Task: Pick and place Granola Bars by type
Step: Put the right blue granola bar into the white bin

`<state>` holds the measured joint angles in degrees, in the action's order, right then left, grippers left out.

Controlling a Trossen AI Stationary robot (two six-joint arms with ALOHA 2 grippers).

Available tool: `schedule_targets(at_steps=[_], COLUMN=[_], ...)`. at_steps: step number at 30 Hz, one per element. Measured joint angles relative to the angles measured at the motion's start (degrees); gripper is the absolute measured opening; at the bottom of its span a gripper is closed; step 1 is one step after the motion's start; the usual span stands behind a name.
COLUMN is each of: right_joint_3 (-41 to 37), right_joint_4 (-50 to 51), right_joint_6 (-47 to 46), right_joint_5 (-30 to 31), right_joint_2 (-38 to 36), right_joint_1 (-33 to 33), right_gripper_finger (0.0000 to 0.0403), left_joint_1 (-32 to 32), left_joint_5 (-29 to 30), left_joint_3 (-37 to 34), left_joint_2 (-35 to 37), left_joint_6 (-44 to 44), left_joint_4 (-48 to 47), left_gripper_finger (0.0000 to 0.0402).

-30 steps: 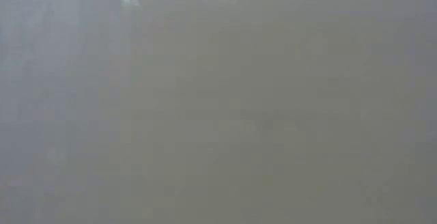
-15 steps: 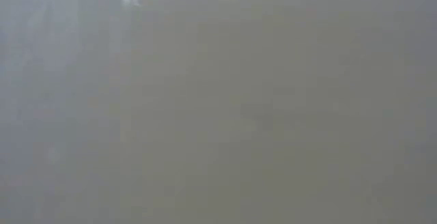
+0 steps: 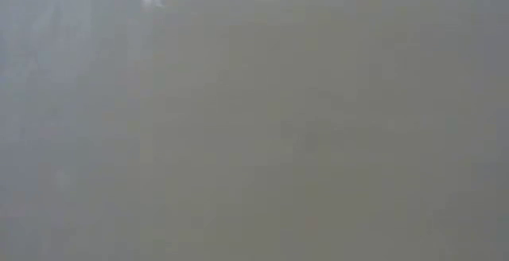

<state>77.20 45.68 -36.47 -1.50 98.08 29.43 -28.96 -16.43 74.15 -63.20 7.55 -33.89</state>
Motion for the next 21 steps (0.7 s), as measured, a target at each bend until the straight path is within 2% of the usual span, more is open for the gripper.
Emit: schedule_targets(at_steps=[11,21], right_joint_3=[-0.6,-0.6], right_joint_4=[-0.5,-1.6], right_joint_6=[0.0,0.0], right_joint_5=[0.0,0.1], right_joint_2=[0.0,0.0], right_joint_1=[0.0,-0.3], right_gripper_finger=[0.0286,0.0294], left_joint_1=[0.0,0.0], left_joint_5=[0.0,0.0], left_joint_3=[0.0,0.0], left_joint_2=[0.0,0.0], left_joint_6=[0.0,0.1], left_joint_4=[0.0,0.0], left_gripper_finger=[0.0,0.0])
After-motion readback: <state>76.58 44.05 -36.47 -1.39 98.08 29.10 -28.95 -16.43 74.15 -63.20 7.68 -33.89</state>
